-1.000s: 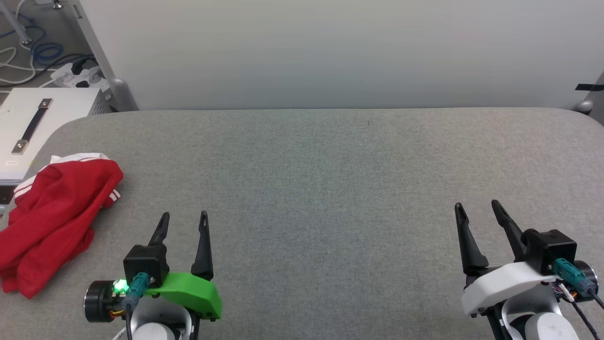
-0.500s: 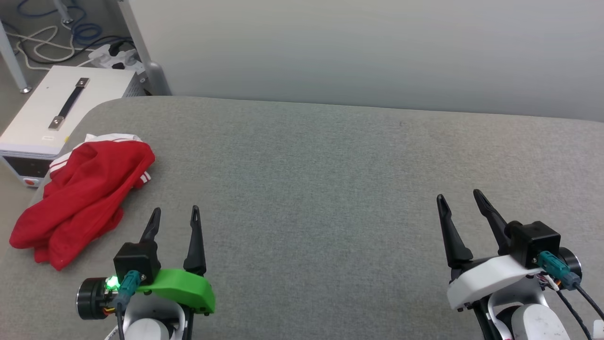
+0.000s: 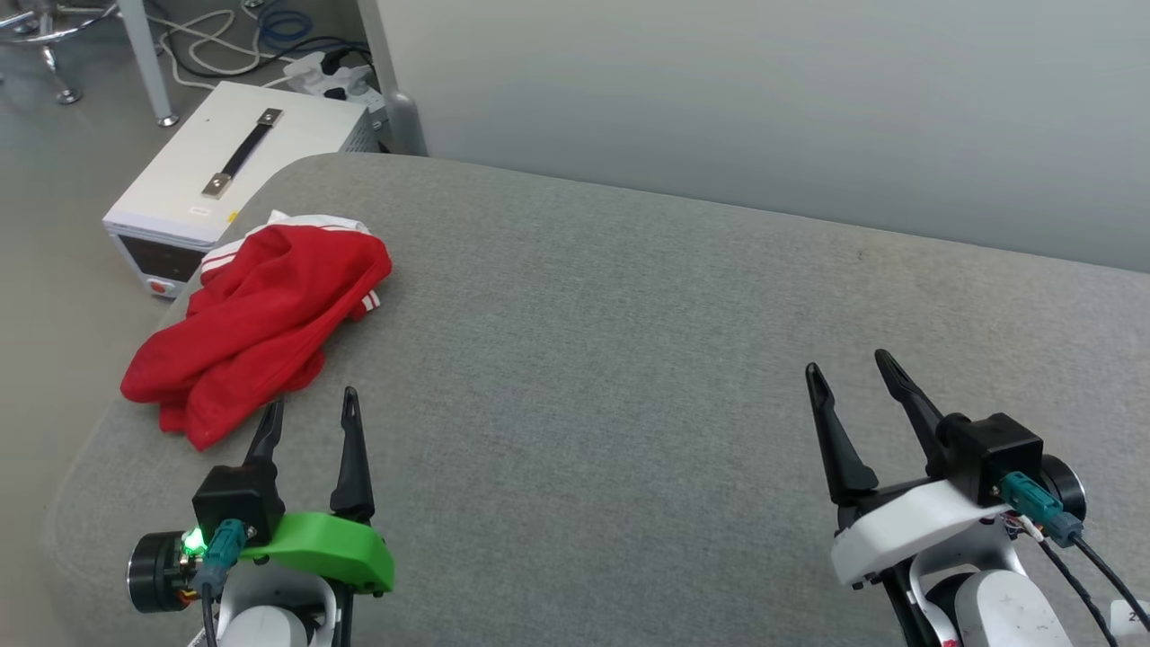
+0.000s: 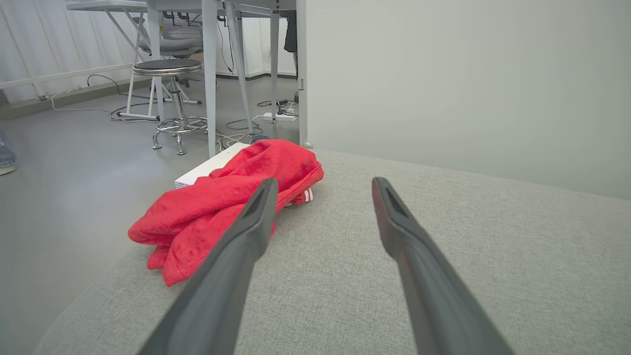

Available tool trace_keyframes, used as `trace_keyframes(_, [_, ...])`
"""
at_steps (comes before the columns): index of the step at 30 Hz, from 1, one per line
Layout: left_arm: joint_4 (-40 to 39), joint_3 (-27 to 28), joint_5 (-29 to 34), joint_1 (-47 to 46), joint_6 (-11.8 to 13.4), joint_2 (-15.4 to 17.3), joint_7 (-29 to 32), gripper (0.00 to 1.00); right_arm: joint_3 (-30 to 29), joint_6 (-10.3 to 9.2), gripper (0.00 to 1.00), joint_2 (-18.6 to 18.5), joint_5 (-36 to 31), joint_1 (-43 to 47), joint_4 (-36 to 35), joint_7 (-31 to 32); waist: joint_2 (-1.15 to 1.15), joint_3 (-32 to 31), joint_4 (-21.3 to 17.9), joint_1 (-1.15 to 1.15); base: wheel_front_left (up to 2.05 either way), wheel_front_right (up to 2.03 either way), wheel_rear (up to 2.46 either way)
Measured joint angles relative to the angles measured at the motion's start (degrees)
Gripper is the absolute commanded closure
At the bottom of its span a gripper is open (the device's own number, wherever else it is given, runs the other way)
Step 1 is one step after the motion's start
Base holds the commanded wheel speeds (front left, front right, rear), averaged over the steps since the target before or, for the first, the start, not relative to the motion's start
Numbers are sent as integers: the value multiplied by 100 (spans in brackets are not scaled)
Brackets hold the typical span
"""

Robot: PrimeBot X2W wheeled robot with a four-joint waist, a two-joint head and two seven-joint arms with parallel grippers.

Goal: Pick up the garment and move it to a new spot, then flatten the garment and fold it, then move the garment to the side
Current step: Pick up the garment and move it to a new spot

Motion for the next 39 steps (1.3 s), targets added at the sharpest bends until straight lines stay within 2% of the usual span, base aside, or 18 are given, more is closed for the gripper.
trace_keyframes(26, [179,222,-42,-67,-81,0,-318,0,223,0,0,-32,67,-121,-48,-108,0,10,1423,0,0,0,0])
trace_keyframes(33, [260,250,-43,-121,-105,0,-375,0,252,0,0,-24,78,-175,-47,-157,0,25,1686,0,0,0,0])
trace_keyframes(39, [268,256,-42,-121,-105,0,-374,0,256,0,0,-12,86,-214,-40,-159,0,36,1692,0,0,0,0])
